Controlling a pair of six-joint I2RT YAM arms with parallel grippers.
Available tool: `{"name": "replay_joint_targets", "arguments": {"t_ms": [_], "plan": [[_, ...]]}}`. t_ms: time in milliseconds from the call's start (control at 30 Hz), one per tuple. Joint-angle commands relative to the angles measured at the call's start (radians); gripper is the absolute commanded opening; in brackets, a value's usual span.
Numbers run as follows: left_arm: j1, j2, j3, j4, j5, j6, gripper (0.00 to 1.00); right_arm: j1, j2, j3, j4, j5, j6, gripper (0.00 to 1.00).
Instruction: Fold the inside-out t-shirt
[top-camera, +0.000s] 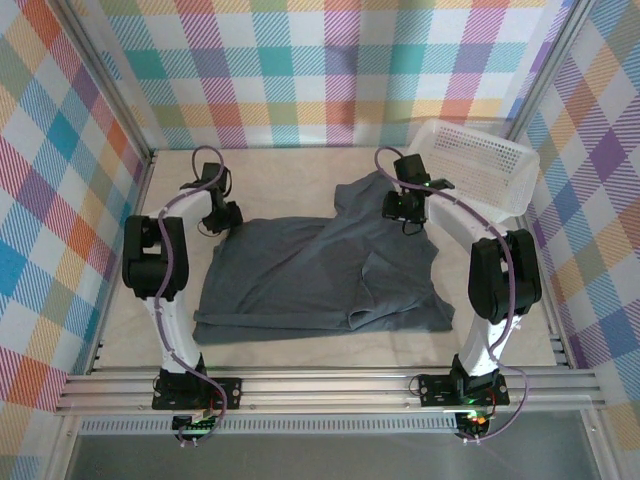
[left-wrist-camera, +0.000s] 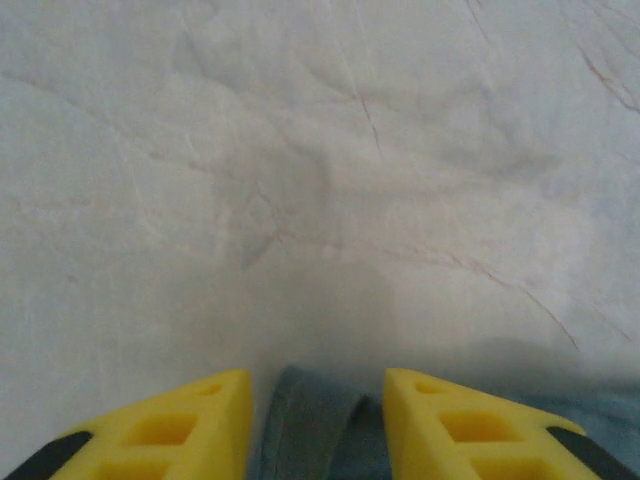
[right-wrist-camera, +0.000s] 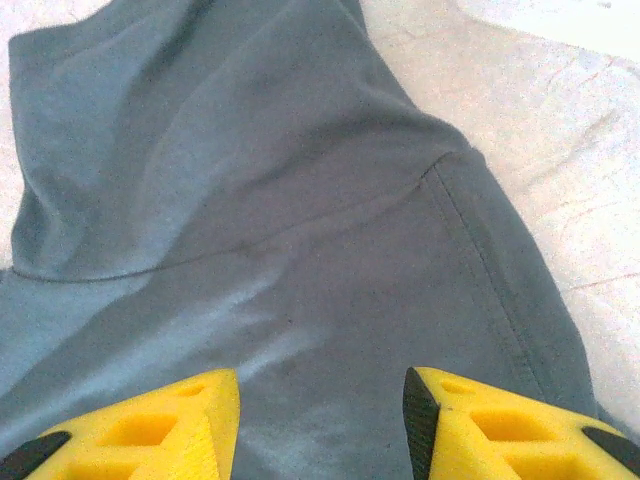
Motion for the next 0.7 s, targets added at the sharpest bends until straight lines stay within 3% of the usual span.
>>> {"name": "replay_joint_targets", "arguments": {"t_ms": [0,167,433,667], "plan": [[0.010,0.033,0.047,-0.076,-0.062,0.029,0.27,0.006,-0.031,-0.014,0.003,-0.016,0.005,0.48],[0.013,0.069,0.090,-0.103,-0.103,0.035,0.00,0.006,0.039,0.022,-0.027,-0.025,0.042,0.48],[0.062,-0.014,0.076,-0.079,-0.144,0.001,0.00,0.006,0.099,0.010,-0.028,-0.049,0.086,0.48],[0.116,-0.017,0.059,-0.040,-0.062,-0.020,0.00,0.008,0.171,-0.002,-0.040,-0.100,0.116,0.45]]}}
